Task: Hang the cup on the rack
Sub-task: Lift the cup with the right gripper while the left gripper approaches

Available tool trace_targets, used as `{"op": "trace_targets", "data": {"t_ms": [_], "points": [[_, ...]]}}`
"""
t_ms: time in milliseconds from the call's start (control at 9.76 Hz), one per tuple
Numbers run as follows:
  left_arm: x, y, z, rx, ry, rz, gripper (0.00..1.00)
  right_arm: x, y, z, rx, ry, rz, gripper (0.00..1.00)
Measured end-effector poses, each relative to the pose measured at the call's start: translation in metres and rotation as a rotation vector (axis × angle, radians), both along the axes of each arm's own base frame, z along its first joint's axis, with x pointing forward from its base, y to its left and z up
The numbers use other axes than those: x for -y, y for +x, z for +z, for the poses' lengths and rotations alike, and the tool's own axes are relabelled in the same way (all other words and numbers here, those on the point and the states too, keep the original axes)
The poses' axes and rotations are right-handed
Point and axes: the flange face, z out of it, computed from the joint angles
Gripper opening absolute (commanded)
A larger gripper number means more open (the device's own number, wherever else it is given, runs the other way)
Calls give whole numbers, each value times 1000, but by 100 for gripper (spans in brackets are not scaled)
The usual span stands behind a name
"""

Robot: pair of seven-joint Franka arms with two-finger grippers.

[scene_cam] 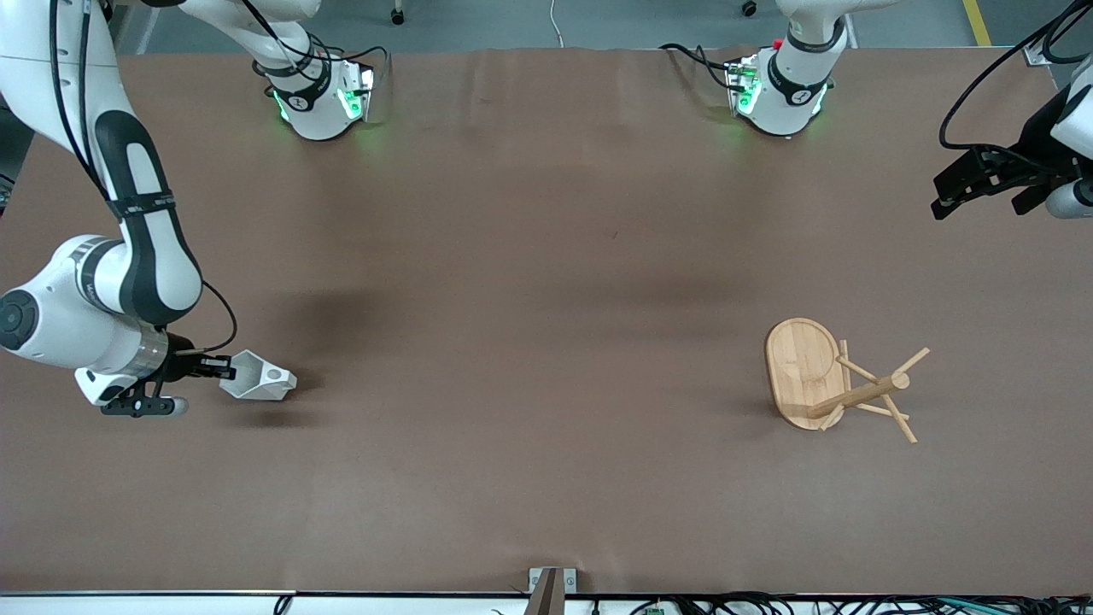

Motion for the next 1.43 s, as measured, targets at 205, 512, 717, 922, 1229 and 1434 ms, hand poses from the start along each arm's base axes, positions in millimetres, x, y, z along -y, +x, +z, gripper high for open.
{"op": "trace_targets", "data": {"t_ms": [205,512,717,922,1229,1434], "points": [[0,0,0,0,0,0,100,-26,2,20,13,95,-28,0],[-2,0,0,-1,0,4,100,-113,3,63,24,276,-109,0],[-1,0,0,-1,1,-14,100,-189,-1,94,15,397,-161,0],[11,-1,0,-1,4,-90,100,-261,-14,112,2,548,-177,0],[63,-8,0,-2,15,-328,100,-349,-39,129,-57,765,-203,0],[103,-17,7,15,22,-461,100,-384,-49,151,-73,868,-204,0]]}}
